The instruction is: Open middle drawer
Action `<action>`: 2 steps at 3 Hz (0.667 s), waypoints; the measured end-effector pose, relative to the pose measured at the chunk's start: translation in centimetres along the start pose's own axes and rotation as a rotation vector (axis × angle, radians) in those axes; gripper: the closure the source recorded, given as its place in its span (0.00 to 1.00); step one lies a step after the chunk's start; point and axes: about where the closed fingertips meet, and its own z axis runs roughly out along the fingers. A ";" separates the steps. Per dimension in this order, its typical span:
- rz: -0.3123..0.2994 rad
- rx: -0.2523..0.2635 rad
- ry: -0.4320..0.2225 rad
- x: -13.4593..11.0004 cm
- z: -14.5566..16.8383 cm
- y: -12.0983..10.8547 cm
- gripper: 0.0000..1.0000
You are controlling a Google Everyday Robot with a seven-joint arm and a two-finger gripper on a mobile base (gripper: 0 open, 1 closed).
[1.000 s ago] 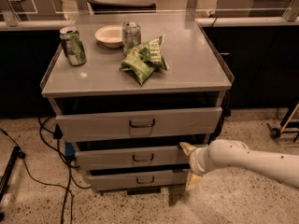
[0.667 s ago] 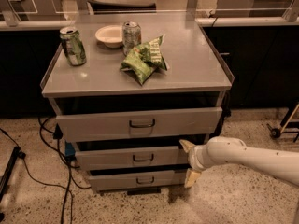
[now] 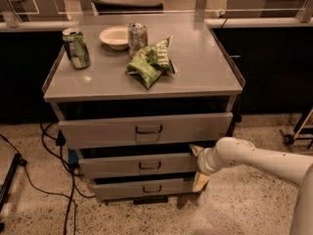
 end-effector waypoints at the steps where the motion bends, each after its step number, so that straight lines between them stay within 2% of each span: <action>1: 0.022 -0.020 -0.009 0.3 1.1 -0.8 0.00; 2: 0.041 -0.058 -0.015 0.3 2.3 -1.3 0.00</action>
Offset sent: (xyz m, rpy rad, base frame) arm 0.0309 0.0111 -0.0243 0.0244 0.1190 -0.0096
